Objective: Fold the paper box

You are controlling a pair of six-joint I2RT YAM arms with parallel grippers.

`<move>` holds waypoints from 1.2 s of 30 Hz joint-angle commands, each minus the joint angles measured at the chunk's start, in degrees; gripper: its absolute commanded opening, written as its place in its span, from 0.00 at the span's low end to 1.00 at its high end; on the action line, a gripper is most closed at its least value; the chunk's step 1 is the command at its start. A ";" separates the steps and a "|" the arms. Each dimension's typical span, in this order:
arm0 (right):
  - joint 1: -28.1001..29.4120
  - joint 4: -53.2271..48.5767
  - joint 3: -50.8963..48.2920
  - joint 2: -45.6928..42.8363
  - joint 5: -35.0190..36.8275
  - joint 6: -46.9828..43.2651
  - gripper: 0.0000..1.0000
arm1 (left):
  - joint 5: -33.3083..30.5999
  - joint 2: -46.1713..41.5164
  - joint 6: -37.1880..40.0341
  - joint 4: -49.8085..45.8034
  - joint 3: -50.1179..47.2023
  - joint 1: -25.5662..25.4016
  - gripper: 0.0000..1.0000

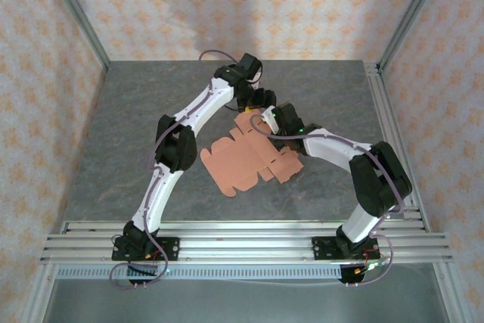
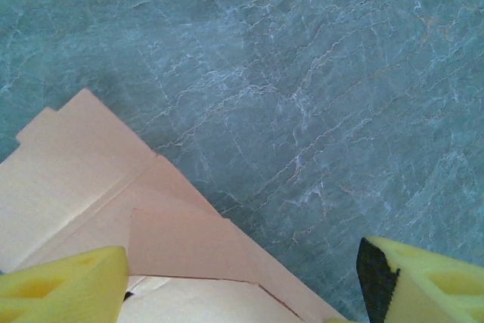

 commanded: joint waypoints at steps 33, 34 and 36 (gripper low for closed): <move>0.49 -1.76 -0.28 0.15 -1.55 -1.83 0.00 | 4.38 3.75 13.58 -6.07 3.95 -1.24 0.71; 0.49 -1.82 -0.21 0.12 -1.62 -1.84 0.00 | 4.13 3.90 13.59 -6.27 3.89 -1.24 0.71; 0.49 -1.77 -0.17 0.14 -1.37 -1.84 0.00 | 3.65 4.03 13.36 -6.39 3.42 -1.25 0.71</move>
